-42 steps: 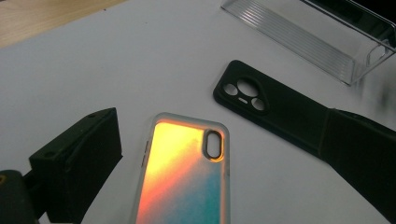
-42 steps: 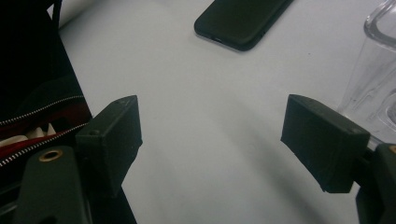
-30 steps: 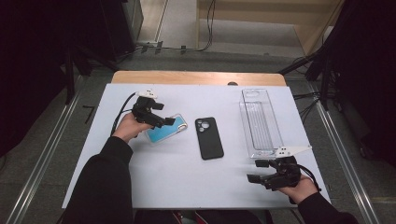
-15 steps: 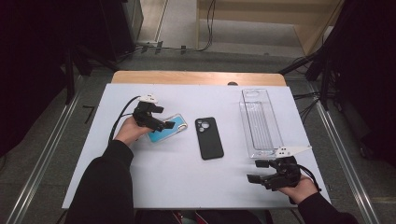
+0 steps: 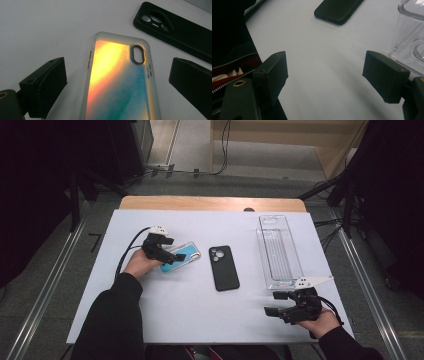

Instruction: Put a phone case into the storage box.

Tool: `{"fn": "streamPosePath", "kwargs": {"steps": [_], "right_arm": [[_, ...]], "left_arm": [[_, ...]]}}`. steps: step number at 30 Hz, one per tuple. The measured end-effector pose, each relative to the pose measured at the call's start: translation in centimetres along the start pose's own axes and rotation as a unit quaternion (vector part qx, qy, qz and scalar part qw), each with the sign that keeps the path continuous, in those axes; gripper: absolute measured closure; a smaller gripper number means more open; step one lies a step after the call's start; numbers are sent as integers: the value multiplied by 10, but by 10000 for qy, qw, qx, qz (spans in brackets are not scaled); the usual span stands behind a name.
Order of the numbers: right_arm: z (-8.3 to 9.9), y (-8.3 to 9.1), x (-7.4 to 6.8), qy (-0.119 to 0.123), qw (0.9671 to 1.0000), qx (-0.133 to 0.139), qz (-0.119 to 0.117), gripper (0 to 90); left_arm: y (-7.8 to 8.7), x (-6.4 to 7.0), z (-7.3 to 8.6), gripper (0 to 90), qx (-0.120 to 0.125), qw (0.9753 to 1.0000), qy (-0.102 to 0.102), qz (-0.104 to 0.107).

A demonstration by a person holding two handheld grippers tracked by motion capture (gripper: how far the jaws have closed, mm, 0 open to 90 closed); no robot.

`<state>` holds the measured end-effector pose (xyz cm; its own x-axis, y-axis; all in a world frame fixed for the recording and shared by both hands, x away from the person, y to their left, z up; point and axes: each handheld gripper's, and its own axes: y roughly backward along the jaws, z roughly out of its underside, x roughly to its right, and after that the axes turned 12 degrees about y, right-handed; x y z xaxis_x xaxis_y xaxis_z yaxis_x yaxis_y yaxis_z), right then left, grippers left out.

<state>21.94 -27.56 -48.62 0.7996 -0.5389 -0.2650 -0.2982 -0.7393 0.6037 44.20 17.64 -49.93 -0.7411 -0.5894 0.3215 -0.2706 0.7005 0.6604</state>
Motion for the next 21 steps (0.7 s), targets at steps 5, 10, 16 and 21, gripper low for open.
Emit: {"fn": "streamPosePath", "kwargs": {"steps": [5,10,16,21], "right_arm": [[0,0,0,41,10000,-38,46,183],[0,-1,0,56,10000,-40,54,183],[0,-1,0,53,10000,-40,59,183],[0,-1,0,58,10000,-45,51,183]], "left_arm": [[-3,0,5,18,-76,10000,-44,19],[-5,2,6,18,-143,9999,-78,-44],[-6,7,8,52,-247,9994,-220,-77],[-8,9,9,52,-269,9990,-309,-162]]}}
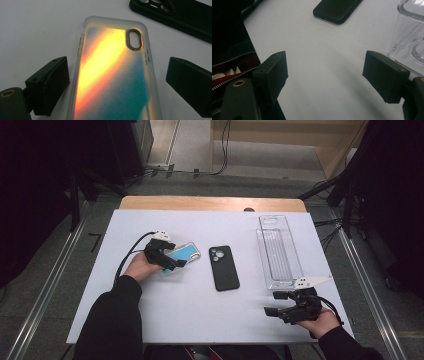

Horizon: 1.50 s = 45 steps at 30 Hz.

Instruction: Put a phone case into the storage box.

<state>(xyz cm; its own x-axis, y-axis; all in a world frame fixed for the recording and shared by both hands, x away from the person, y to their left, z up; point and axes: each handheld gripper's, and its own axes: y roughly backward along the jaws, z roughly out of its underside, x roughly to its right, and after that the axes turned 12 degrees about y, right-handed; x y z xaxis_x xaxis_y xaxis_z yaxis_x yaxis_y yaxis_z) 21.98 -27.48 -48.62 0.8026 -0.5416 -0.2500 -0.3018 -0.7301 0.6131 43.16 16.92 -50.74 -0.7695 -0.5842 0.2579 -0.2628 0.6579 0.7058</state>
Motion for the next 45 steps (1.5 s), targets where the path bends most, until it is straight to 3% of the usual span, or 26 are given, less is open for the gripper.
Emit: {"fn": "streamPosePath", "kwargs": {"steps": [16,23,26,45], "right_arm": [[0,0,-1,17,10000,-45,30,183],[0,0,-2,29,10000,-51,67,183],[1,0,-3,22,10000,-49,58,183],[1,1,-2,34,10000,-42,61,183]], "left_arm": [[-5,12,2,59,-156,9972,-495,-542],[-4,14,4,81,-90,9972,-470,-574],[-2,15,5,162,-20,9971,-506,-564],[-1,16,4,174,-36,9972,-522,-529]]}}
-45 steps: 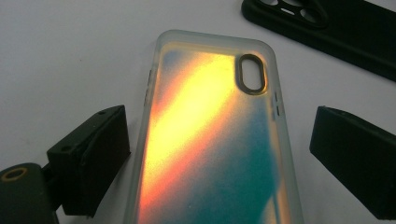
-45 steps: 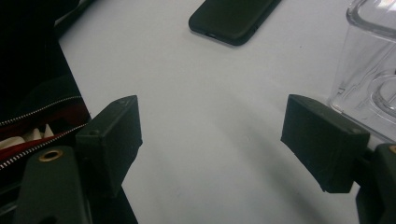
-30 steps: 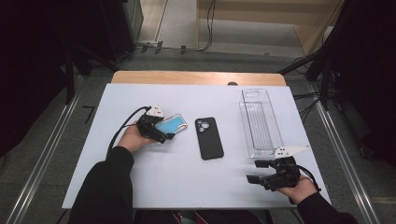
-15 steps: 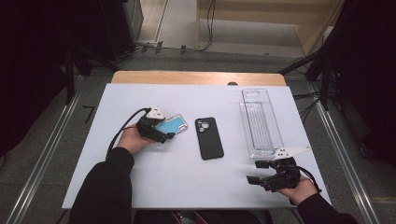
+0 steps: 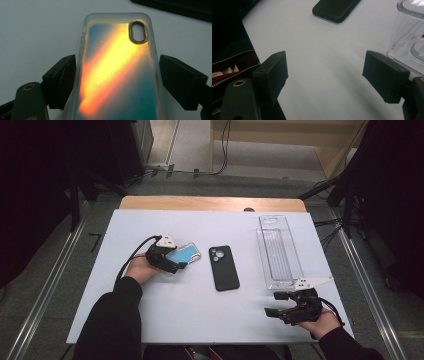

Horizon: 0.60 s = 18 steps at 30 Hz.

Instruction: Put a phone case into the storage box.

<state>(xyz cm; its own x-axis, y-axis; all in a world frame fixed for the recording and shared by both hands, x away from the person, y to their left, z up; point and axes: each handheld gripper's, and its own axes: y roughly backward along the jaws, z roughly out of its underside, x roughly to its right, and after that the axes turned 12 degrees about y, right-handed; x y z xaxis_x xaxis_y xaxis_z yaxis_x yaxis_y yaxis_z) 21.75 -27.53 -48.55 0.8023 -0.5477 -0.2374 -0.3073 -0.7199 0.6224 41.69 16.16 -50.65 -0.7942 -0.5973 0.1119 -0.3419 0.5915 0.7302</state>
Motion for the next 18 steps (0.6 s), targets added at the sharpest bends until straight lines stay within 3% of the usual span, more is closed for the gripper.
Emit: {"fn": "streamPosePath", "kwargs": {"steps": [2,5,11,18], "right_arm": [[0,0,0,-3,10000,4,-11,183],[0,0,0,-7,10000,6,-12,184],[-1,-1,1,16,10000,8,-20,185],[-3,-1,-1,73,10000,34,-52,185]], "left_arm": [[2,0,-1,174,65,10000,12,35],[10,-2,-8,174,287,9993,218,140],[23,5,-16,174,487,9984,210,178],[39,16,-30,174,564,9960,652,247]]}}
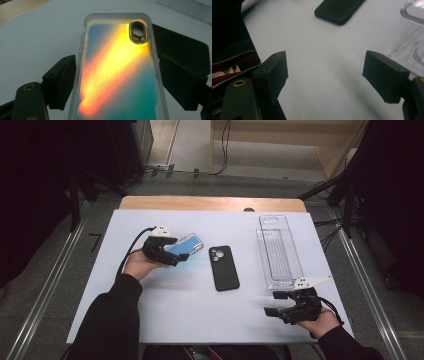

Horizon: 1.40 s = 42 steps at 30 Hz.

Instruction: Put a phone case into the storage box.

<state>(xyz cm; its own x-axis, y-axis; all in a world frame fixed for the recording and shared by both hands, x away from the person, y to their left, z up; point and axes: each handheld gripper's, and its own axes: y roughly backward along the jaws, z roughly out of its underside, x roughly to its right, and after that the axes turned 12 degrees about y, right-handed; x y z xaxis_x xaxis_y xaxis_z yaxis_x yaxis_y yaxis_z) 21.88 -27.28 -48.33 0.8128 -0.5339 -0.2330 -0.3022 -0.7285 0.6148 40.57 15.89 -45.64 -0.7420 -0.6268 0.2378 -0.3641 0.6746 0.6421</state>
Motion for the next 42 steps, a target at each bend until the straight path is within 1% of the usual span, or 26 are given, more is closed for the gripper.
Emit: {"fn": "streamPosePath", "kwargs": {"steps": [1,5,6,7,8,11,12,14,16,17,19,21,23,24,25,26,30,32,37,38,39,40,41,42], "right_arm": [[-1,0,-1,14,10000,12,-12,184],[-3,-1,-3,48,10000,44,-58,185],[-4,-1,-3,53,10000,44,-63,184],[-4,-2,-3,36,10000,49,-58,184],[-5,-1,-4,28,10000,58,-41,184],[-6,-1,-4,28,9999,108,-21,184],[-7,0,-5,-6,9999,142,-11,184],[-9,0,-6,-29,9998,183,-8,184],[-10,1,-7,-37,9998,199,-5,184],[-11,1,-7,-42,9998,214,5,184],[-12,0,-7,-56,9997,252,-1,184],[-12,0,-7,-109,9996,266,25,183],[-13,0,-7,-144,9994,297,54,183],[-13,0,-7,-120,9994,312,79,183],[-14,0,-8,-134,9993,333,95,183],[-14,0,-8,-151,9992,350,106,183],[-17,0,-8,-230,9987,423,192,183],[-18,0,-8,-279,9983,441,243,183],[-23,0,-8,-343,9979,483,279,183],[-25,0,-8,-360,9977,500,287,183],[-26,0,-8,-377,9975,529,280,183],[-28,0,-9,-375,9974,550,286,184],[-29,0,-9,-354,9974,566,277,185],[-30,0,-10,-323,9975,566,287,185]], "left_arm": [[2,3,-1,174,12,10000,3,-43],[7,15,-4,173,53,9997,228,-96],[8,19,-5,174,76,9996,259,-119],[8,19,-5,173,76,9996,259,-119],[10,26,-5,174,153,9992,321,-201],[12,37,-3,173,267,9982,480,-252],[13,39,-2,173,304,9976,545,-303],[14,43,-1,173,340,9966,683,-317],[16,48,1,173,351,9958,731,-435],[17,52,2,173,377,9949,797,-494],[19,55,3,173,410,9940,867,-526],[22,59,6,173,502,9920,961,-640],[24,62,8,173,542,9910,1018,-678],[25,64,10,173,586,9899,1077,-711],[25,64,10,173,586,9899,1077,-711],[27,66,13,173,626,9887,1160,-714],[28,73,19,173,712,9861,1267,-802],[27,75,22,173,724,9855,1271,-861],[27,82,29,173,857,9819,1394,-948],[27,84,30,173,876,9815,1420,-944],[27,84,30,173,876,9815,1420,-944],[28,85,32,173,936,9796,1505,-945],[28,87,33,173,988,9783,1556,-944],[28,89,33,173,1007,9779,1557,-969]]}}
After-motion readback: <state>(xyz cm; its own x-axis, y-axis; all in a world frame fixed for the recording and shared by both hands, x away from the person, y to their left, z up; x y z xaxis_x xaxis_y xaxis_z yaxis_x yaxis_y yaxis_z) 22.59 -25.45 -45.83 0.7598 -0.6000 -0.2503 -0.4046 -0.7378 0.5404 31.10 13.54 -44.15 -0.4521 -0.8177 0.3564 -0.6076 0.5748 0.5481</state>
